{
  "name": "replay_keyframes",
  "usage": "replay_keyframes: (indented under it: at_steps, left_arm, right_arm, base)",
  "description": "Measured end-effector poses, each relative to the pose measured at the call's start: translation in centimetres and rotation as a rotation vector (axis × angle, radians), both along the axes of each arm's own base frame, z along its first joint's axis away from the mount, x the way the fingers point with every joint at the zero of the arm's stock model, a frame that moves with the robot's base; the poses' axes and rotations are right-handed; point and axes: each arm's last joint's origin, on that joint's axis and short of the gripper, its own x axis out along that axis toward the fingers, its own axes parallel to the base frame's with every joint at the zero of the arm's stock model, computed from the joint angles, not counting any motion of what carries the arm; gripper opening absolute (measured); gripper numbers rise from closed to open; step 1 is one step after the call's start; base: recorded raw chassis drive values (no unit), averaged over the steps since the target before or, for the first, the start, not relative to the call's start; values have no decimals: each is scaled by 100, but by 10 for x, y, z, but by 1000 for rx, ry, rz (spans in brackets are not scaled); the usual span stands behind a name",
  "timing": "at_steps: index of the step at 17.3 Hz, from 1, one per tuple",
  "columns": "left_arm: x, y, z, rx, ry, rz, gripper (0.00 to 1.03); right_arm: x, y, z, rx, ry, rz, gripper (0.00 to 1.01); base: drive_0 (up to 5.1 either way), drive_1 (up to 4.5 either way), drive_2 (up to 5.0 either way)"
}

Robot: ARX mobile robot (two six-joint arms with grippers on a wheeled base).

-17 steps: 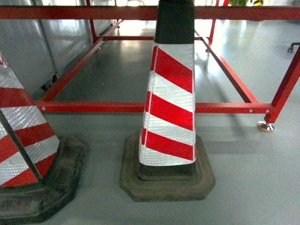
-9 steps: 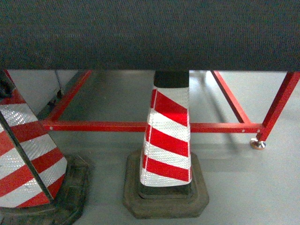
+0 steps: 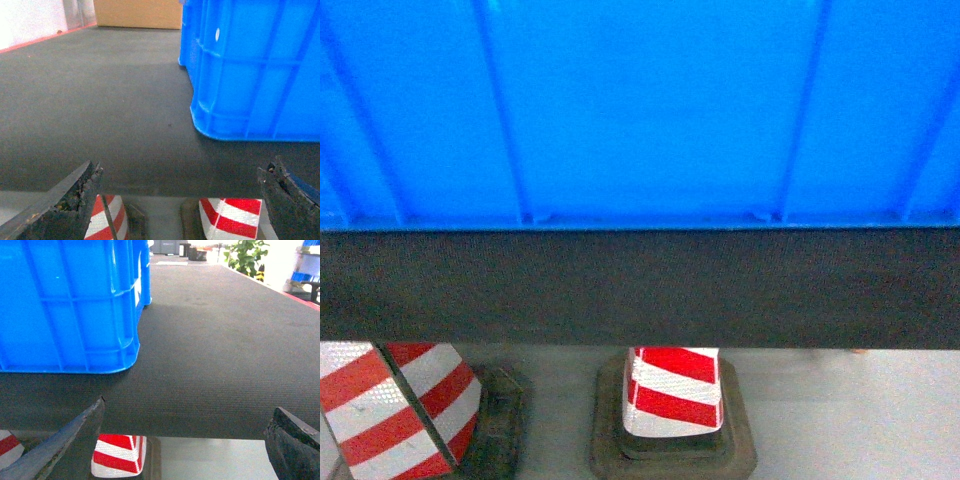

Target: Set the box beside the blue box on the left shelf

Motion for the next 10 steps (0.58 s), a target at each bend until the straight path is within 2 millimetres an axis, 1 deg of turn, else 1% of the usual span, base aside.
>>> replay_keyframes:
  at_steps: [10]
  left_arm:
    - [0,0,0,0,-3,0,98]
  right_arm:
    - [0,0,0,0,-4,0,98]
  base:
    - [0,0,0]
